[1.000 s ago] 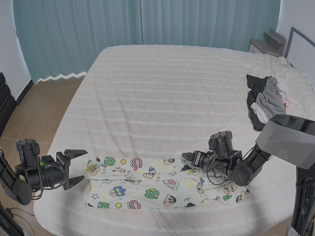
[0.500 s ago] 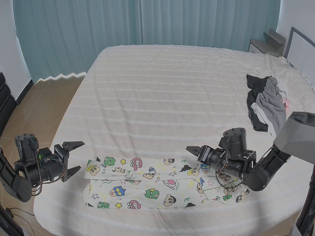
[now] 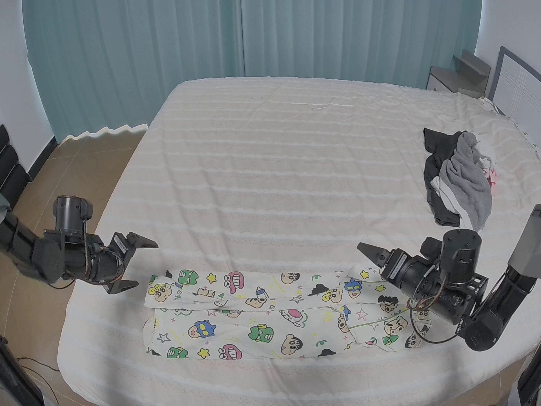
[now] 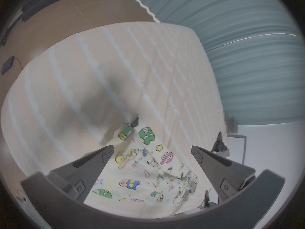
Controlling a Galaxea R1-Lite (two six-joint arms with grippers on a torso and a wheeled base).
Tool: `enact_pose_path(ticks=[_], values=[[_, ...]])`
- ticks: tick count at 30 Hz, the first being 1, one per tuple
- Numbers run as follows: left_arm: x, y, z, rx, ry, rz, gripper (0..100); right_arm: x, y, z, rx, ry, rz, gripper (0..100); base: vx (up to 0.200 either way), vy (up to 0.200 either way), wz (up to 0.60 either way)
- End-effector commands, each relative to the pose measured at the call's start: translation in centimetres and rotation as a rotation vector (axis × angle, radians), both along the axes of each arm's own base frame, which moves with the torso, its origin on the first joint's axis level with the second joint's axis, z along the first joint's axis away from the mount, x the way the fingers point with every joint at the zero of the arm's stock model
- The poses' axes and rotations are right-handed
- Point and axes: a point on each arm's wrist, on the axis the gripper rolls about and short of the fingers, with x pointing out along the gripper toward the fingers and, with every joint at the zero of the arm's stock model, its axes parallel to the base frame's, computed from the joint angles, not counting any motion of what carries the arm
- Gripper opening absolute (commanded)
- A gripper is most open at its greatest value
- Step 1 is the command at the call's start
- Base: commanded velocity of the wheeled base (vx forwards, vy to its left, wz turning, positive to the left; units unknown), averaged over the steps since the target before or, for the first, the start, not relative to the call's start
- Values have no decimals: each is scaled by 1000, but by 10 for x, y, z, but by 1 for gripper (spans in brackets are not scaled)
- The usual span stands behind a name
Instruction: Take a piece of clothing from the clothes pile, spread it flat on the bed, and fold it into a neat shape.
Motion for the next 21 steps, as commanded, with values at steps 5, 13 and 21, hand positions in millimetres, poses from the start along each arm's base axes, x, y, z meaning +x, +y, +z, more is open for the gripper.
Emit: enact_pose_path(ticks=[5, 13, 21], values=[[61, 7, -53, 51, 195, -24, 100, -26, -15, -17, -28, -2, -4, 100, 0, 0, 0], [69, -7, -59, 114, 199, -10, 100, -28, -14, -17, -30, -1, 6, 100, 0, 0, 0], [76, -29, -65, 155, 202, -17, 100, -30, -15, -17, -33, 4, 4, 100, 0, 0, 0]])
